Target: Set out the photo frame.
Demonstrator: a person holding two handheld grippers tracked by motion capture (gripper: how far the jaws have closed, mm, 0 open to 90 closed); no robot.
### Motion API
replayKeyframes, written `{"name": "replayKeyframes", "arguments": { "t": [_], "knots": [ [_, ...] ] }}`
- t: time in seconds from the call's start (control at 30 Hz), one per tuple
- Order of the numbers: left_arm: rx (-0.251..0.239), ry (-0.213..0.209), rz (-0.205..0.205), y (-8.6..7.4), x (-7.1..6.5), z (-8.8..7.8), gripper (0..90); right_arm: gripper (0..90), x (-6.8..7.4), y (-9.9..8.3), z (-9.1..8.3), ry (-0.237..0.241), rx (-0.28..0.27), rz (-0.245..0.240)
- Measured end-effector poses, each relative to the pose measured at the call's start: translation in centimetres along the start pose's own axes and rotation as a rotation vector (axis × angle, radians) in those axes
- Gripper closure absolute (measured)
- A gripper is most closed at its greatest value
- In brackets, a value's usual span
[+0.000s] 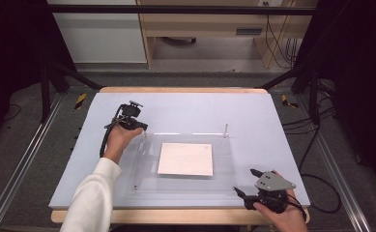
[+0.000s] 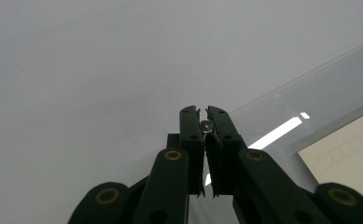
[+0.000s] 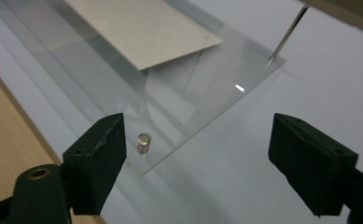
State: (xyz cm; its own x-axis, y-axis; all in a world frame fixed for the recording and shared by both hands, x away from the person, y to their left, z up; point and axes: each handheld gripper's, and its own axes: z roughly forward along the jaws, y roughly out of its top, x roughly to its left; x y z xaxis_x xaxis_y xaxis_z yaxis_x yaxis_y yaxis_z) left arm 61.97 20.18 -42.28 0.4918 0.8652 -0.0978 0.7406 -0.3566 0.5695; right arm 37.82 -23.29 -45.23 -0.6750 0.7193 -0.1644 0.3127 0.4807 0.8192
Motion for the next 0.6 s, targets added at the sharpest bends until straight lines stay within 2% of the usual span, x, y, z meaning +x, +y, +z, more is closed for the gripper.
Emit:
{"name": "replayKeyframes", "arguments": {
  "t": [0.03,0.07,0.1,0.2,0.47,0.6],
  "knots": [
    [0.000,0.000,-0.001,0.0,0.0,0.0,84.9,17.3,0.3,-0.1,0.2,0.005,0.014,-0.009],
    [0.001,-0.001,0.000,0.0,0.0,0.0,84.9,15.7,0.8,-0.1,0.5,0.023,0.036,-0.043],
    [0.003,-0.001,0.000,0.0,0.0,0.0,84.9,15.5,1.1,0.0,0.7,0.025,0.040,-0.058],
    [0.015,0.002,0.002,0.1,0.0,0.0,84.9,14.9,1.4,0.0,1.0,0.028,0.048,-0.076],
    [0.019,-0.007,0.001,0.2,0.2,0.1,84.9,15.5,2.0,-0.1,2.2,0.011,0.108,-0.160],
    [0.018,-0.008,0.001,0.2,0.2,0.1,84.9,16.7,1.9,-0.2,2.5,-0.005,0.122,-0.173]
  ]
}}
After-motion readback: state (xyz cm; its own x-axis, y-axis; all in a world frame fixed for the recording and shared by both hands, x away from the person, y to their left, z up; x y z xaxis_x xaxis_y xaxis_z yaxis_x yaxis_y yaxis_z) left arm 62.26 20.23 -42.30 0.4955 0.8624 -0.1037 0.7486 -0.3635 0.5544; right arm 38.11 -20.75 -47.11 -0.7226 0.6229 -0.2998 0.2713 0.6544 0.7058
